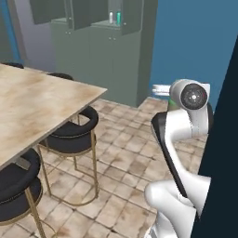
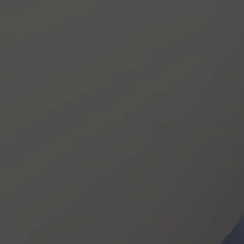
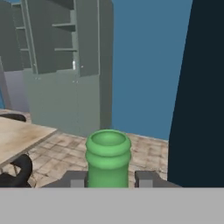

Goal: Sort all alcoholic drinks to one cabinet, and non-alcoholic drinks to the other.

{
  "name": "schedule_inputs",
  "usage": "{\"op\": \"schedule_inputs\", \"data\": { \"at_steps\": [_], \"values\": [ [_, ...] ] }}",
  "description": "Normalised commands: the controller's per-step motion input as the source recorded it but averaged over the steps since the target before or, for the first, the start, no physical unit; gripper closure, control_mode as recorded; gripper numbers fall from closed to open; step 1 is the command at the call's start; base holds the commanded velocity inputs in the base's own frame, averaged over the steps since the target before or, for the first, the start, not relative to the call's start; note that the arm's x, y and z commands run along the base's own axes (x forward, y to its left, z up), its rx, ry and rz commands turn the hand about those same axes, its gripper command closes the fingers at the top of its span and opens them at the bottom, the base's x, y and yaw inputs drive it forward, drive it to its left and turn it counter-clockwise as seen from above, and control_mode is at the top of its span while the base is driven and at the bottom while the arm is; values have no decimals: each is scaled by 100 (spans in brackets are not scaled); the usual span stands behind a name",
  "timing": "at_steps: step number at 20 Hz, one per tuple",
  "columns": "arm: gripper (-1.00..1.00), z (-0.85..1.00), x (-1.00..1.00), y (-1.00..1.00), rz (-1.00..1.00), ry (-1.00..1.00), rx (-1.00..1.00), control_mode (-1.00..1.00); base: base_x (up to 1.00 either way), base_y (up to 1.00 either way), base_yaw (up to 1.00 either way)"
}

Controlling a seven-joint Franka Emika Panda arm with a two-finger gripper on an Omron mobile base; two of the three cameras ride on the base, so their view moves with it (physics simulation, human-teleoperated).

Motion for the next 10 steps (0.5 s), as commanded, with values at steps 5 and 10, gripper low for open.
{"op": "schedule_inputs", "data": {
  "at_steps": [5,10],
  "values": [
    [100,0,0,0,0,0,0,100,61,-66,34],
    [100,0,0,0,0,0,0,100,61,-66,34]
  ]
}}
